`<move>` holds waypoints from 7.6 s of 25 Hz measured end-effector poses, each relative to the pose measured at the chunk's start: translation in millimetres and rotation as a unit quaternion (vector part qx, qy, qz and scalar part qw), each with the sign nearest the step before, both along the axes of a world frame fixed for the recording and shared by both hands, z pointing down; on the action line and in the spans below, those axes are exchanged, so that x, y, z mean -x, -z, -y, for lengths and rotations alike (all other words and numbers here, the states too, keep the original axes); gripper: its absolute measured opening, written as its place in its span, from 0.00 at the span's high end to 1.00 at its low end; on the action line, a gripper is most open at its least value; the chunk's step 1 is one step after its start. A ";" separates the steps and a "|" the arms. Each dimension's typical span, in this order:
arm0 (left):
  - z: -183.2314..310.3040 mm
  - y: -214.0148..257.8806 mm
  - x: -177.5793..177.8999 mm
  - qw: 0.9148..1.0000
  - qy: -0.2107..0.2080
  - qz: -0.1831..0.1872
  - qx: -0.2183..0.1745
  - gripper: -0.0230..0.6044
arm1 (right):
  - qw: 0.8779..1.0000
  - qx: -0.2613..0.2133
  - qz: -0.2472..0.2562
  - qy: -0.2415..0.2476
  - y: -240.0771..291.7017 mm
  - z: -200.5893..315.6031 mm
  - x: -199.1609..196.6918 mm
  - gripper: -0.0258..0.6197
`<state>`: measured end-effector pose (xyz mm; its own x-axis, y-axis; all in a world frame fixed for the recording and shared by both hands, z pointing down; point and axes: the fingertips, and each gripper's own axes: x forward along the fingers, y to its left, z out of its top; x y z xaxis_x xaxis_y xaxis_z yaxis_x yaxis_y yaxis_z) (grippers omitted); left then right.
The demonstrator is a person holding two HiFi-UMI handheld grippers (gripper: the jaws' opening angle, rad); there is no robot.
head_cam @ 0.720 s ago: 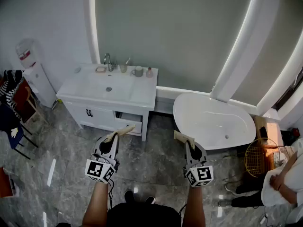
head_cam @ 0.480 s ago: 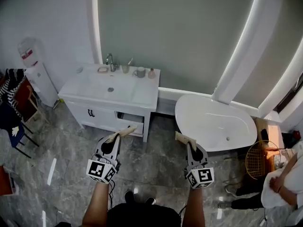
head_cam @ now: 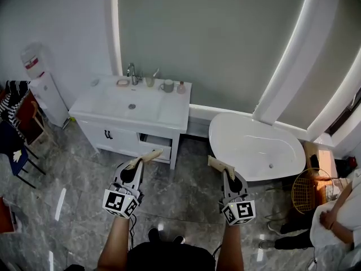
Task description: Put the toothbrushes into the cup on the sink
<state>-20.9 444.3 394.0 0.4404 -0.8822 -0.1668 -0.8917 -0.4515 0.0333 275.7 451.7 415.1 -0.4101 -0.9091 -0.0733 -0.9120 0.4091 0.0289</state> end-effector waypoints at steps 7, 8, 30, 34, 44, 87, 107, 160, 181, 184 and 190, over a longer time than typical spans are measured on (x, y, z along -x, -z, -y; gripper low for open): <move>2.2 0.2 3.3 1.000 -0.005 0.000 0.000 0.89 | 1.000 0.003 0.001 0.000 -1.6 -0.5 7.4 0.89; 1.7 0.6 3.5 1.000 -0.006 0.000 -0.001 0.89 | 1.000 0.002 0.002 0.000 -1.1 -1.3 8.1 0.89; 16.7 3.7 32.1 1.000 -0.018 0.002 -0.009 0.89 | 1.000 -0.002 -0.012 -0.001 -0.1 1.8 45.6 0.89; 17.9 2.1 43.7 1.000 -0.021 0.000 -0.009 0.89 | 1.000 -0.004 -0.018 -0.004 -0.7 1.0 56.9 0.89; 37.8 0.0 52.9 0.999 -0.038 -0.007 -0.010 0.89 | 1.000 -0.004 -0.008 -0.023 -7.0 14.3 65.7 0.89; 413.3 16.0 -79.9 0.999 0.020 -0.011 -0.029 0.89 | 0.999 -0.003 -0.020 0.046 2.6 435.7 -57.4 0.89; 430.6 6.5 -82.1 0.999 0.023 -0.017 -0.014 0.89 | 1.000 -0.007 0.000 0.029 0.8 454.6 -65.9 0.89; 623.2 -4.5 142.5 1.000 -0.019 -0.012 -0.010 0.89 | 1.000 0.005 -0.005 -0.004 -13.0 623.0 185.6 0.89; 690.9 -13.4 163.2 0.999 -0.034 -0.016 -0.014 0.89 | 1.000 0.006 -0.011 0.001 -10.5 682.7 223.0 0.89; 691.3 -16.6 157.8 0.999 -0.032 -0.015 -0.018 0.89 | 1.000 0.009 -0.009 0.008 -15.3 686.1 219.0 0.89; 700.4 -32.2 152.2 1.000 -0.020 -0.006 -0.011 0.89 | 1.000 0.015 -0.010 0.014 -30.4 699.6 206.0 0.89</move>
<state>-173.1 -256.1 426.3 0.4726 -0.8602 -0.1915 -0.8728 -0.4870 0.0333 69.7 -247.9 445.5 -0.4365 -0.8989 -0.0367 -0.8996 0.4354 0.0343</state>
